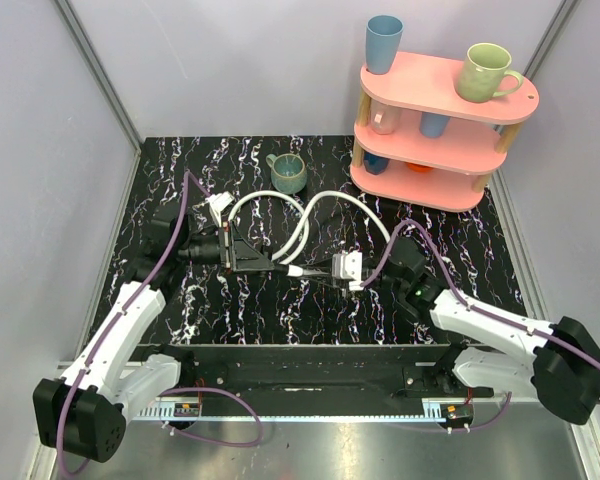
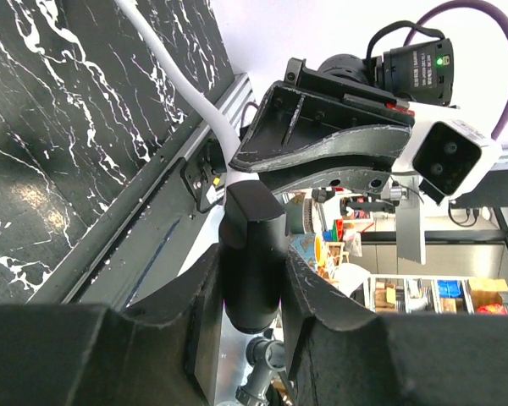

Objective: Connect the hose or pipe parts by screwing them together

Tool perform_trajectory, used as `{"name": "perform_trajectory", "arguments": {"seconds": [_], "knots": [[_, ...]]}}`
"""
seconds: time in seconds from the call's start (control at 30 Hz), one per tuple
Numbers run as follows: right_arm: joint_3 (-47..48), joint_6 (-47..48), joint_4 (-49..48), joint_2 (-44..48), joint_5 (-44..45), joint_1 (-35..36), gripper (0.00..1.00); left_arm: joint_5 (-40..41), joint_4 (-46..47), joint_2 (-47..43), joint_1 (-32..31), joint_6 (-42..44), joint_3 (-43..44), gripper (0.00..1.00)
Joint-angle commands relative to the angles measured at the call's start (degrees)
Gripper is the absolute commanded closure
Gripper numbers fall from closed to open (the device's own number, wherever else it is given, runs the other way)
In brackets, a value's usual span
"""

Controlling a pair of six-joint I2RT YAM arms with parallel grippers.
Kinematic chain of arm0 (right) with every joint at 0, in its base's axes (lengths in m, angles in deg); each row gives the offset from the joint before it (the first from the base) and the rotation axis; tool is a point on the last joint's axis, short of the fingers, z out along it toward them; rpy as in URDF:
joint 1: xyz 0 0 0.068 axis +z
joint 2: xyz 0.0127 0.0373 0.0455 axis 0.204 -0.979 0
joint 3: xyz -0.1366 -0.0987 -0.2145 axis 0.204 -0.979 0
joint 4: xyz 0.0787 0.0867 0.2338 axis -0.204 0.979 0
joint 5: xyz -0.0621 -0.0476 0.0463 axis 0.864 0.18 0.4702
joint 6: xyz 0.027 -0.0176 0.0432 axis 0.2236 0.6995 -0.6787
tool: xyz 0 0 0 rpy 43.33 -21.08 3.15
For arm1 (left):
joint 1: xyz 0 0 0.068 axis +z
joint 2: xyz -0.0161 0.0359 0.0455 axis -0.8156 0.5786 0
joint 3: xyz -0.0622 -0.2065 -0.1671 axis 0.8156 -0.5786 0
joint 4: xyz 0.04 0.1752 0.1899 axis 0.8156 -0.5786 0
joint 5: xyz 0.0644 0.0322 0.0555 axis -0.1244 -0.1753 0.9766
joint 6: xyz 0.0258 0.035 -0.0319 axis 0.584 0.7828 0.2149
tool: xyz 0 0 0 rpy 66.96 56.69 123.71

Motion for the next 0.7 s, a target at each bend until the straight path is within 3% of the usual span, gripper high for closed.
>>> {"name": "perform_trajectory", "arguments": {"seconds": [0.0,0.23,0.4,0.5,0.67], "knots": [[4.5,1.4,-3.7,-1.5,0.2,1.0,1.0,-0.1,1.7,-0.6,-0.8,0.7,0.4,1.0],[4.7,-1.8,-7.4,-3.7,0.7,1.2,1.0,-0.4,1.8,-0.6,-0.9,2.1,-0.6,1.0],[4.5,-5.5,-11.5,-4.5,-0.1,1.2,1.0,-1.7,0.6,0.1,-0.9,8.2,-1.1,1.0],[5.1,-6.9,-10.3,-3.9,0.3,1.2,1.0,0.5,-3.9,0.9,-0.9,12.2,0.5,1.0],[6.0,-8.9,-8.4,-3.9,-0.5,1.2,1.0,2.3,-2.1,1.2,-1.8,13.5,0.8,1.0]]}}
